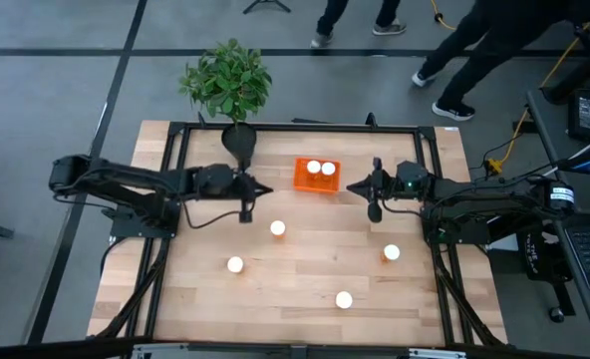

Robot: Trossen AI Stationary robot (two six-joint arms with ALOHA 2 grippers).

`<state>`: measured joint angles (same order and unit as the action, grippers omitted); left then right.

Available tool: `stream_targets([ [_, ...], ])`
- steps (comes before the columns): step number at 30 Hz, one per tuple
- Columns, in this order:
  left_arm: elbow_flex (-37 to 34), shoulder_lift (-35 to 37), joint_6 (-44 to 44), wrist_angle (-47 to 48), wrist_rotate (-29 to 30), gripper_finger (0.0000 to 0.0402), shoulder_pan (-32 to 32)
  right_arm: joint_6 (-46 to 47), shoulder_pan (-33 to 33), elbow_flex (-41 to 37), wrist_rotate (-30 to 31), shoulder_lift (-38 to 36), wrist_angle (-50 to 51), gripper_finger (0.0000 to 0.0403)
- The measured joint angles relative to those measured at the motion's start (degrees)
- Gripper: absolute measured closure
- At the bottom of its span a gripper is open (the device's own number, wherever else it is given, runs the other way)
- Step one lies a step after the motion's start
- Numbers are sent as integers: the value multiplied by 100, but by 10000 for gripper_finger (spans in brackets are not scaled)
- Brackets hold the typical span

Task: Pick and place pill bottles into a basket
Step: Put the orange pill bottle into the orange bin

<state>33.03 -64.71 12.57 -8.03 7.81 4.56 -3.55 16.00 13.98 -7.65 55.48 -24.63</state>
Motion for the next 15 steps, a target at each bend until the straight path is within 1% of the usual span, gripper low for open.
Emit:
stream_targets([
  [2, -210, 38, -84, -42, -48, 397, -152, 0, -37, 0, 3, -1, -9, 385],
  [4, -346, 38, -362, -56, -68, 388, -280, 4, -53, 0, 3, 0, -36, 385],
  [8, -444, 38, -653, 15, -61, 361, -459, 28, -53, 0, 5, -1, -45, 385],
  [11, -458, 36, -738, 48, -81, 333, -577, 20, -53, 0, 6, -2, -45, 385],
  [15, -458, 36, -738, 48, -352, 281, -688, 26, -53, 0, 6, 0, -45, 385],
])
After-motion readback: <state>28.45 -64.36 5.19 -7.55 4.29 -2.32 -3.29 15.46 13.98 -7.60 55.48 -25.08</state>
